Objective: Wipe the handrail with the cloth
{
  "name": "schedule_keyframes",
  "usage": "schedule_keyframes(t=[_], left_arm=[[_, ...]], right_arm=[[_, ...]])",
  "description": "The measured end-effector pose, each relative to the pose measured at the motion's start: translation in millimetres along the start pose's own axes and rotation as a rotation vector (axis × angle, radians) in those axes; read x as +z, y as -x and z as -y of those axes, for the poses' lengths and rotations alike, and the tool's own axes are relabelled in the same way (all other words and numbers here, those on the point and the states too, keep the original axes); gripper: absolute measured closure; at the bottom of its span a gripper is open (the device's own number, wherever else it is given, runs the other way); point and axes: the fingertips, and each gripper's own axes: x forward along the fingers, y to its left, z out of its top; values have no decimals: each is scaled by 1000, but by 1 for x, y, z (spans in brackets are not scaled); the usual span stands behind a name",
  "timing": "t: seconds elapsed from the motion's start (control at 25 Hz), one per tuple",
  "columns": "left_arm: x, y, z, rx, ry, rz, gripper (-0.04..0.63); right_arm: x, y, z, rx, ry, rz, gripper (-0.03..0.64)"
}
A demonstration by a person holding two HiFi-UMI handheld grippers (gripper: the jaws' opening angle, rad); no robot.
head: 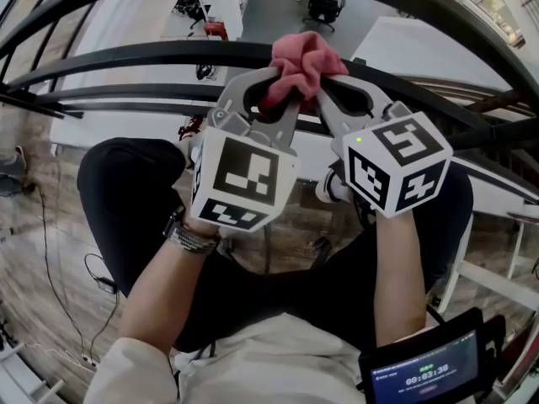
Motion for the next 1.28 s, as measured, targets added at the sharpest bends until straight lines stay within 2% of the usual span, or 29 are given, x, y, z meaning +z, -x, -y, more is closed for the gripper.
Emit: schedule_keyframes(t=[0.36, 0.52, 0.68, 0.8, 0.96, 1.16, 1.28], left_arm=[[-2, 0, -13, 27, 36, 28, 563], [3, 1, -15, 32, 41, 68, 564], [12, -3, -20, 50, 84, 108, 565], [14, -11, -19, 40, 120, 96, 565], [12, -15, -16, 38, 132, 69, 565], [8, -13, -22, 44, 168, 54, 565], [7, -13, -21, 44, 149, 36, 565]], right_arm=[[7, -9, -2, 2, 3, 12, 615], [12, -7, -1, -11, -2, 26, 615], [25, -4, 6, -41, -29, 58, 615], [27, -3, 16, -74, -67, 66, 615], [25, -4, 21, -73, -121, 70, 615], [27, -11, 17, -115, -55, 42, 615], [25, -11, 16, -103, -33, 39, 615]])
